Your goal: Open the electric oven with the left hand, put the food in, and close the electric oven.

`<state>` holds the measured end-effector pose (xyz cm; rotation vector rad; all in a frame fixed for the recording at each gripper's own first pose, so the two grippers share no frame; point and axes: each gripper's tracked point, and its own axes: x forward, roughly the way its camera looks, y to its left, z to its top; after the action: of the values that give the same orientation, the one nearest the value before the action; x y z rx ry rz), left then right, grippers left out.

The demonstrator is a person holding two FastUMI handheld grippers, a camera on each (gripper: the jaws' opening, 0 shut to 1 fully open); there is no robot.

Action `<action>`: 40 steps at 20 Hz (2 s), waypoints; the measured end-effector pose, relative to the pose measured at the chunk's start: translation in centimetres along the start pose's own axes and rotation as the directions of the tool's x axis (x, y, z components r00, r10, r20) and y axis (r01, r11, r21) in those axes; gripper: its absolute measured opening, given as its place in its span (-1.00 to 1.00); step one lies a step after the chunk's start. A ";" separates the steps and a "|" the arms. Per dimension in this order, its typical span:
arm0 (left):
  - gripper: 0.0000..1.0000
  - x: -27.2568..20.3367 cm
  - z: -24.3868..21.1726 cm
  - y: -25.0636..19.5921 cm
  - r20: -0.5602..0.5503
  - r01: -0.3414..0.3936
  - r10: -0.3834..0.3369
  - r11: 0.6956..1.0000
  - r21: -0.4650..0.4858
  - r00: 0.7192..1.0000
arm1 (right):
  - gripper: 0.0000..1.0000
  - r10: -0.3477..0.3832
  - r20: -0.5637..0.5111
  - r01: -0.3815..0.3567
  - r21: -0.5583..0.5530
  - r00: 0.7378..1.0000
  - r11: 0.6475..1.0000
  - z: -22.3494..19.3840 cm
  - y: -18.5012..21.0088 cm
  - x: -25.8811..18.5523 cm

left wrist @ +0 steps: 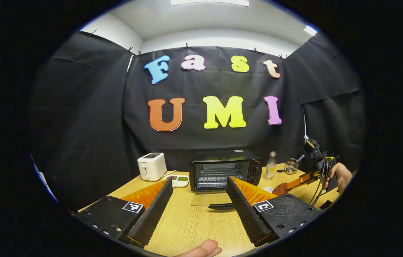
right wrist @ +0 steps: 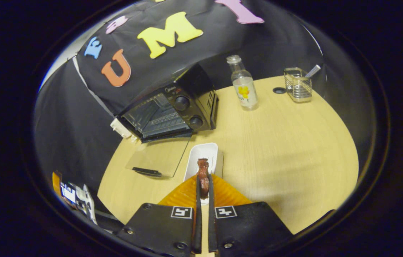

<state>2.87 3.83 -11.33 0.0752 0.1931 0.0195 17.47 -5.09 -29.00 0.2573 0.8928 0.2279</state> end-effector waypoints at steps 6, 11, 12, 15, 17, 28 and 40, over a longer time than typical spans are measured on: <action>0.93 -0.7 0.1 0.2 0.001 0.009 -0.009 1.000 -0.013 1.000 | -0.82 -0.065 0.130 0.090 -0.194 0.989 0.977 2.0 3.2 -3.5; 0.93 -1.2 -0.1 0.9 0.010 0.014 -0.014 1.000 -0.013 1.000 | -0.83 -0.065 0.257 0.153 -0.340 0.964 0.928 3.5 8.2 -4.9; 0.93 -1.3 -0.2 1.1 0.012 0.015 -0.015 1.000 -0.010 1.000 | -0.83 -0.059 0.282 0.164 -0.364 0.958 0.917 3.7 9.5 -4.9; 0.93 -1.6 -0.8 2.1 -0.001 0.000 0.000 1.000 -0.010 1.000 | -0.83 -0.028 0.334 0.182 -0.439 0.942 0.880 3.6 13.4 -4.3; 0.92 -1.8 -0.9 2.8 -0.002 -0.010 0.010 1.000 -0.022 1.000 | -0.82 -0.007 0.360 0.190 -0.475 0.933 0.859 3.6 16.1 -3.2; 0.93 -1.5 -1.6 7.6 0.006 -0.106 0.107 0.991 -0.082 0.994 | -0.83 0.051 0.461 0.164 -0.414 0.886 0.895 6.2 24.3 8.5; 0.92 0.2 -3.7 10.4 -0.018 -0.137 0.136 0.986 -0.097 0.991 | -0.83 0.055 0.435 -0.163 0.217 0.899 0.962 12.4 22.7 20.9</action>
<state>2.19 14.48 -14.22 -0.0097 0.1974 0.1659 37.91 21.11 -29.80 0.5707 0.4683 0.1545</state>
